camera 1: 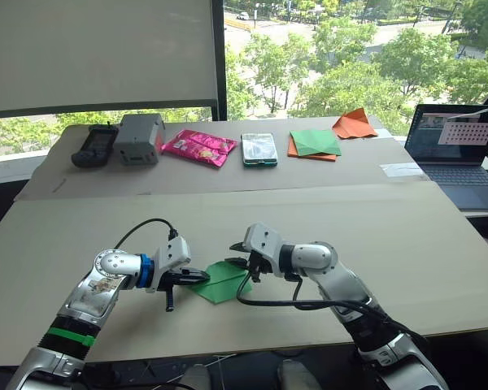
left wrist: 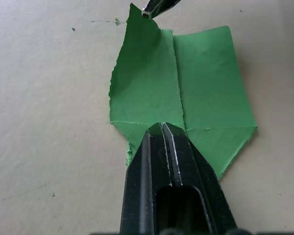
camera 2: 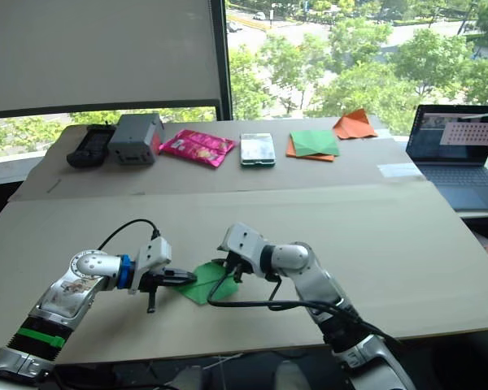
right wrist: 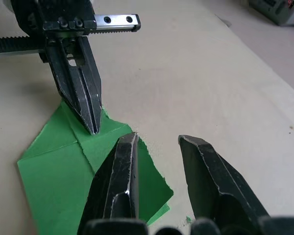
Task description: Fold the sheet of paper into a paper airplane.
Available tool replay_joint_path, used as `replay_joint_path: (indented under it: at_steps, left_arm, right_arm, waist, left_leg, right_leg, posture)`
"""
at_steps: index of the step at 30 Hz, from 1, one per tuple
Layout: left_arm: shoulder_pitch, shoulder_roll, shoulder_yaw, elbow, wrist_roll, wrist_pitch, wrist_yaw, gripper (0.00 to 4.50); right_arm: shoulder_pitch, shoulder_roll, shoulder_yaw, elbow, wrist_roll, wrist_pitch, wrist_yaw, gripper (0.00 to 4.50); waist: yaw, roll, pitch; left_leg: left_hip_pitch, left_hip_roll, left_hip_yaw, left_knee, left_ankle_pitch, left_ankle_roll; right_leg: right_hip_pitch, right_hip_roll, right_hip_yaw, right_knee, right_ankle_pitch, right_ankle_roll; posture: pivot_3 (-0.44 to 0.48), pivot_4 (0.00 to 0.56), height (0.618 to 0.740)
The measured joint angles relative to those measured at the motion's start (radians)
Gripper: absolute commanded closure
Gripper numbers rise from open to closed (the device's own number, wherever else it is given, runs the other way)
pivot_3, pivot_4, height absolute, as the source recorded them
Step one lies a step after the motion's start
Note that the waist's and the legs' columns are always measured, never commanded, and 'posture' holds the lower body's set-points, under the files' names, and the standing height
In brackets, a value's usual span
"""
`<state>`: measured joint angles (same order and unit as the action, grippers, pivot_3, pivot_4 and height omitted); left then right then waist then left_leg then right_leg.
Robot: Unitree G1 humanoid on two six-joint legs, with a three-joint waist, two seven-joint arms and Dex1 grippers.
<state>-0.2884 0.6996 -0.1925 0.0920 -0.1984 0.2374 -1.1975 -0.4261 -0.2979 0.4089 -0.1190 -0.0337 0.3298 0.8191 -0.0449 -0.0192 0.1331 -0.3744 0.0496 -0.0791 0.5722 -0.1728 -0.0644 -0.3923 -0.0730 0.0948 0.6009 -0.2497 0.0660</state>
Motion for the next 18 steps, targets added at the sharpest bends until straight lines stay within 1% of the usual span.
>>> replay_joint_path:
  at_steps: [2, 4, 7, 12, 18]
  left_arm:
    - [0.001, 0.000, 0.001, 0.000, 0.000, 0.000, 0.000, 4.50]
    - [0.002, 0.000, 0.001, -0.001, -0.001, 0.001, 0.000, 4.50]
    - [0.004, 0.001, 0.002, -0.004, -0.001, 0.003, 0.000, 4.50]
    - [0.010, 0.002, 0.004, -0.016, -0.001, 0.009, -0.001, 4.50]
    - [0.013, 0.003, 0.004, -0.028, -0.002, 0.025, 0.001, 4.50]
  right_arm:
    - [0.024, -0.003, 0.009, -0.031, 0.001, -0.003, 0.000, 4.47]
    - [0.044, -0.001, 0.025, -0.052, 0.005, -0.003, 0.006, 4.47]
    - [0.046, 0.015, 0.062, -0.026, -0.001, -0.002, 0.004, 4.47]
    - [0.036, 0.090, 0.107, 0.128, -0.024, -0.003, -0.027, 4.47]
    - [0.012, 0.105, 0.113, 0.178, -0.036, -0.034, -0.042, 4.47]
  waist:
    - [0.000, 0.000, 0.000]
    - [0.000, 0.000, 0.000]
    - [-0.001, 0.000, 0.000]
    - [-0.001, 0.000, 0.000]
    - [-0.001, 0.000, 0.000]
  left_leg:
    - [0.000, 0.000, 0.000, 0.000, 0.000, 0.000]
    - [0.000, 0.000, 0.000, 0.000, 0.000, 0.000]
    - [0.000, 0.000, 0.000, -0.001, 0.000, 0.000]
    - [-0.001, 0.000, 0.000, -0.001, 0.000, 0.000]
    - [-0.001, 0.000, 0.000, -0.001, 0.000, 0.000]
  right_leg:
    - [0.000, 0.000, 0.000, 0.000, 0.000, 0.000]
    - [0.000, 0.000, 0.000, -0.001, 0.000, 0.000]
    - [0.000, -0.001, 0.000, -0.003, 0.000, 0.000]
    - [-0.001, -0.001, 0.000, -0.003, 0.000, 0.000]
    - [0.000, 0.000, 0.000, -0.003, 0.000, 0.000]
  posture:
    - [0.000, 0.150, 0.732]
    - [0.000, 0.150, 0.732]
    - [0.000, 0.150, 0.732]
    - [0.000, 0.150, 0.732]
    - [0.000, 0.150, 0.732]
